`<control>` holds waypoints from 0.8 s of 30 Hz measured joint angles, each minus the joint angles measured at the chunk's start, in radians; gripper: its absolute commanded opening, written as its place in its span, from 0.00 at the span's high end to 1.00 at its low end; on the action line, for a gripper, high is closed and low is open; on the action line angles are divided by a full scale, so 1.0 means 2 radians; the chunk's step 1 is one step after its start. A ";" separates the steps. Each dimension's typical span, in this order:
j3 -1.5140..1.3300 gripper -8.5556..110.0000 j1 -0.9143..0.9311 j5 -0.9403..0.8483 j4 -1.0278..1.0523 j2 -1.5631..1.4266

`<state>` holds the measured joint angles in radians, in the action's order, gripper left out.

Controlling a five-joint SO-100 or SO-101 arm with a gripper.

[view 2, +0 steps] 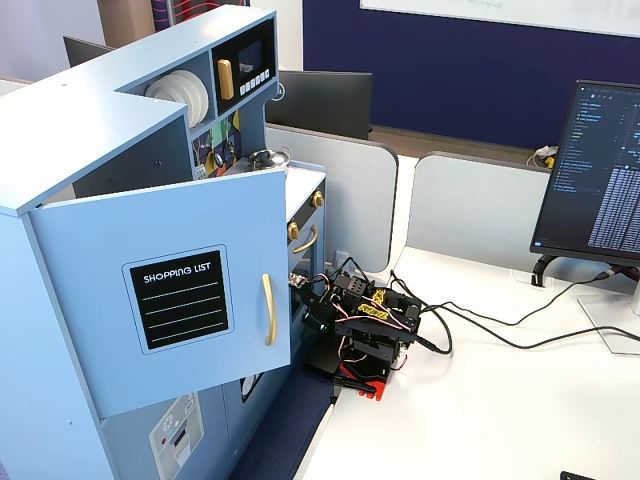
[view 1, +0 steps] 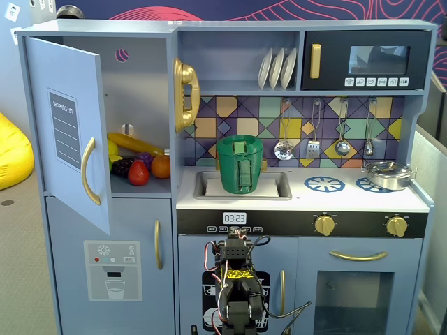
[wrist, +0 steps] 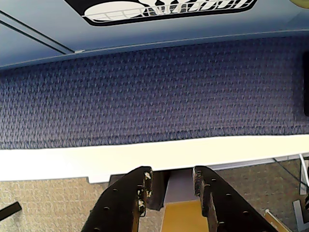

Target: Close the left cabinet door

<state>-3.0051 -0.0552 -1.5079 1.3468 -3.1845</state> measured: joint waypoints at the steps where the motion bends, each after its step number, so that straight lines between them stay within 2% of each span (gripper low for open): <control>1: 0.000 0.93 0.000 0.000 0.000 0.000; 15: 0.000 0.93 -0.018 0.000 0.000 0.000; 22: 0.000 0.93 -0.141 0.000 -0.017 0.002; 24: 0.002 0.93 -0.195 0.000 -0.051 0.002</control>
<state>-3.0020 -0.4449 -1.5079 1.2456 -3.1799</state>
